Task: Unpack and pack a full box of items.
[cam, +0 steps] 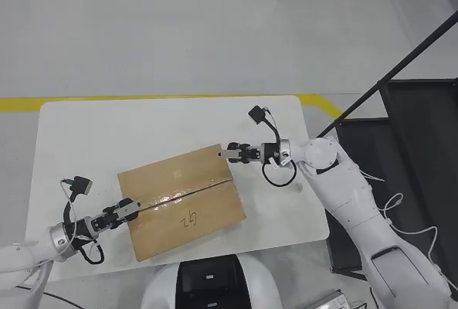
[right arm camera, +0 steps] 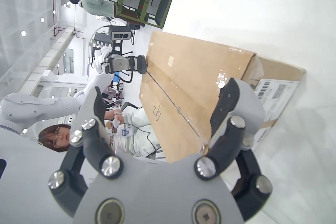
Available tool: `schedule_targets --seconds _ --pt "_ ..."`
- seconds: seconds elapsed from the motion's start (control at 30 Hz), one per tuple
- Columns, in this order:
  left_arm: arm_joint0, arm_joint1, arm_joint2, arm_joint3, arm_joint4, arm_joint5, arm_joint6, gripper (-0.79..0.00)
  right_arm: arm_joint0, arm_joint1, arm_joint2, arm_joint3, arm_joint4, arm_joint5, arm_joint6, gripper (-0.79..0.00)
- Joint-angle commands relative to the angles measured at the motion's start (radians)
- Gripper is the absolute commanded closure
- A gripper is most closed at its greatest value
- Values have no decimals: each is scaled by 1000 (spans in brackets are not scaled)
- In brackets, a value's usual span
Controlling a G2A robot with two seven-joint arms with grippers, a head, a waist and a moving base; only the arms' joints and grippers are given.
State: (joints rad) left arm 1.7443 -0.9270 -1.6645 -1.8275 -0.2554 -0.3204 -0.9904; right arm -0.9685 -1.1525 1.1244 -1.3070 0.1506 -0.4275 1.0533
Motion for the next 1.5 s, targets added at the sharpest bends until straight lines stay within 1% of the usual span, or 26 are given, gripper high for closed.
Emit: schedule_targets --seconds 0.0,0.13,0.27,0.33,0.4,0.53,0.63,0.77,0.87,0.93,1.03,1.2,1.23,1.37,1.47 --pt "2 1 -3 0 -2 -3 -2 -785 -47 15 48 -61 -26 24 -12 -785" --pt "4 1 -5 -3 -7 -9 -5 -785 -168 44 151 -177 -42 120 -35 -785" --pt "4 1 -5 -3 -7 -9 -5 -785 -300 64 225 -276 15 179 15 -785" --pt "4 1 -5 -3 -7 -9 -5 -785 -355 70 244 -310 60 195 42 -785" --pt "4 1 -5 -3 -7 -9 -5 -785 -405 76 251 -336 66 217 70 -785" --pt "4 1 -5 -3 -7 -9 -5 -785 -489 82 269 -378 90 252 54 -785" --pt "4 1 -5 -3 -7 -9 -5 -785 -528 83 250 -387 82 289 39 -785" --pt "4 1 -5 -3 -7 -9 -5 -785 -517 77 194 -339 67 323 -5 -785" --pt "4 1 -5 -3 -7 -9 -5 -785 -486 69 154 -286 47 344 -71 -785" --pt "4 1 -5 -3 -7 -9 -5 -785 -462 63 132 -256 57 336 -98 -785" --pt "4 1 -5 -3 -7 -9 -5 -785 -426 55 109 -207 81 310 -131 -785" --pt "4 1 -5 -3 -7 -9 -5 -785 -380 42 78 -141 115 240 -185 -785" --pt "4 0 -1 -6 -3 -4 9 -785 -373 40 74 -134 117 223 -194 -785" --pt "8 -1 10 -13 11 2 29 -785 -367 36 72 -128 123 149 -220 -785" --pt "11 -1 13 -19 19 0 28 -785 -382 39 83 -161 88 91 -235 -785"
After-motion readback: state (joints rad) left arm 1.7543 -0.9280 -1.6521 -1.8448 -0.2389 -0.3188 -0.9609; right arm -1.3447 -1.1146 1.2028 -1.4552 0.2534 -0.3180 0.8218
